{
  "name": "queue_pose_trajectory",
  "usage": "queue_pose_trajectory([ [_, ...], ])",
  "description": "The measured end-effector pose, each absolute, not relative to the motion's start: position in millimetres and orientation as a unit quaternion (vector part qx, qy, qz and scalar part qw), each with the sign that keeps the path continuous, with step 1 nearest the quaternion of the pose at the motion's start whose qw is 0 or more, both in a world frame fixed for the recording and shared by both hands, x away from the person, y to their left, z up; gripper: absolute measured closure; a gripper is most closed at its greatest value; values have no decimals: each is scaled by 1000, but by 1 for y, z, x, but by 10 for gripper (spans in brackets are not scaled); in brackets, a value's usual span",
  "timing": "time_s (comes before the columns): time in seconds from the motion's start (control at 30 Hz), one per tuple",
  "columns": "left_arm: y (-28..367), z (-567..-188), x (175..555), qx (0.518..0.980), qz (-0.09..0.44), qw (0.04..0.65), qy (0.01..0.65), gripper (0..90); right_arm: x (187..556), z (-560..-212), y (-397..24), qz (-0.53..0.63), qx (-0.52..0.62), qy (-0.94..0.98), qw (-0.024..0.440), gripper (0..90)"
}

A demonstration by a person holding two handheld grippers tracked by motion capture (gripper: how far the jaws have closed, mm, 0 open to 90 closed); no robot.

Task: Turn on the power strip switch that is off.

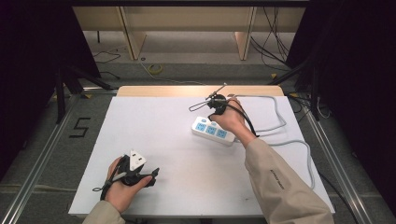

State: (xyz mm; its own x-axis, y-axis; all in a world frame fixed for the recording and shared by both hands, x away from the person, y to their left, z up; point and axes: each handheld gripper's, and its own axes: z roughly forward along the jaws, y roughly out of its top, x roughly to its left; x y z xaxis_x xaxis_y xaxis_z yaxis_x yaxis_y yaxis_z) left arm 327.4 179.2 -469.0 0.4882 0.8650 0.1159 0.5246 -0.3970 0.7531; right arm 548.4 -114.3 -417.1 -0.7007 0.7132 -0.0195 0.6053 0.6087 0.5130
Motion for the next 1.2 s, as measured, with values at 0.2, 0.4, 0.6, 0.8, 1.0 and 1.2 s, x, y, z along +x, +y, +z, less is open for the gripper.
queue_pose_trajectory([
  [0.2, 179, -469, 328, 795, 255, 333, 437, 221, 553, -421, -111, 241, 375, 889, 108, 900],
  [0.4, 179, -469, 328, 795, 255, 333, 437, 221, 557, -422, -108, 244, 376, 888, 106, 900],
  [0.6, 179, -469, 328, 795, 255, 334, 437, 221, 559, -424, -102, 240, 375, 889, 108, 900],
  [0.8, 179, -469, 328, 794, 256, 336, 438, 222, 562, -428, -98, 239, 376, 889, 106, 900],
  [1.0, 179, -469, 328, 796, 255, 334, 436, 222, 563, -429, -97, 241, 377, 888, 106, 900],
  [1.2, 179, -469, 328, 797, 256, 333, 435, 222, 566, -429, -96, 239, 379, 887, 108, 900],
])
